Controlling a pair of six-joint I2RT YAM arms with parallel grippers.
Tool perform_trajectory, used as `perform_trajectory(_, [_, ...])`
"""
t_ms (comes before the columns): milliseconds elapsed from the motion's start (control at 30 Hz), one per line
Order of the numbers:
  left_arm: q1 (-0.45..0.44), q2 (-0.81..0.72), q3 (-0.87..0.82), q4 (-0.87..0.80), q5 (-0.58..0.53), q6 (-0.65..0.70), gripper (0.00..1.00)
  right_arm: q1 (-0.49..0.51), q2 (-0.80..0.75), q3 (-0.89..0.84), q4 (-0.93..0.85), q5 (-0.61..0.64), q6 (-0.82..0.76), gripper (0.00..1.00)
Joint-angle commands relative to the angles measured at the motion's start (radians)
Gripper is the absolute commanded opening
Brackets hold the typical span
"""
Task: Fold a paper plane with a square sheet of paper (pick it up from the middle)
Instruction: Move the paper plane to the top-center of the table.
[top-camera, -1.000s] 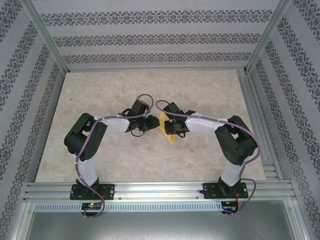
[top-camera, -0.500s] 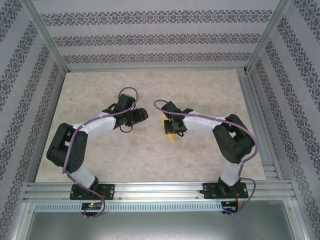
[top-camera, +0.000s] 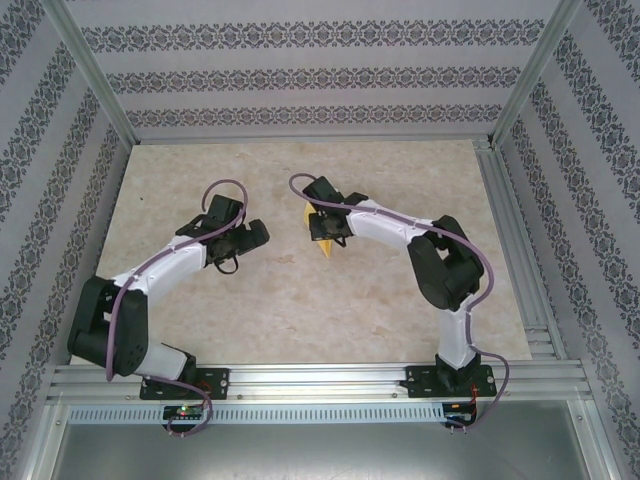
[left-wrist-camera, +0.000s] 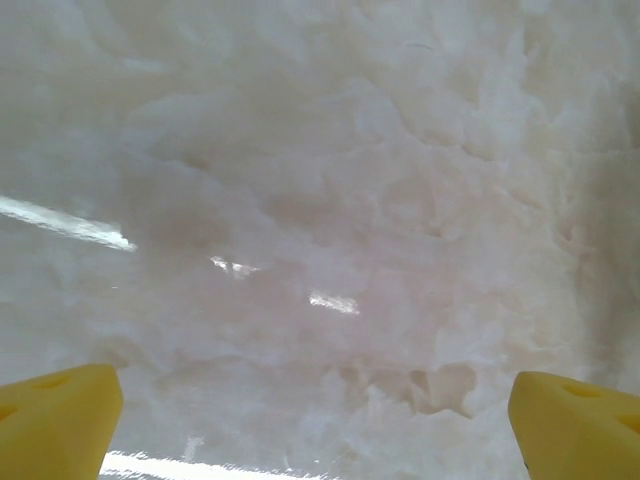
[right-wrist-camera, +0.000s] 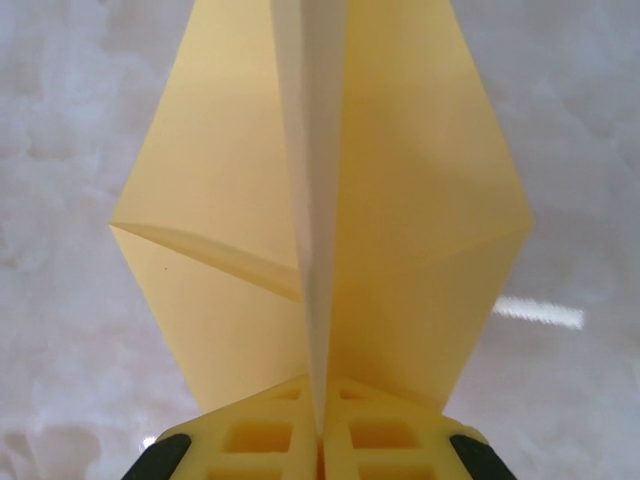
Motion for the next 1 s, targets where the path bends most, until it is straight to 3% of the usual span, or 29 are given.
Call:
perform_trajectory(0, [0.018,-0.044,-0.019,-0.054,-0.057,0.029,1.0,-0.015,0.059,0.079,-0.024,0.04,-0.033,0.09])
perform_trajectory(367, [0.022,-0.039,-0.032,-0.047,-0.039,0.031,1.0,-0.044,0.177,0.172,-0.028,0.05,-0.062,0.14])
perform_trajectory(967, [0.021,-0.035,-0.018,-0.062,-0.039,0.039,1.0,-0.044,0.245,0.201,-0.057,0.051,-0.066,0.21])
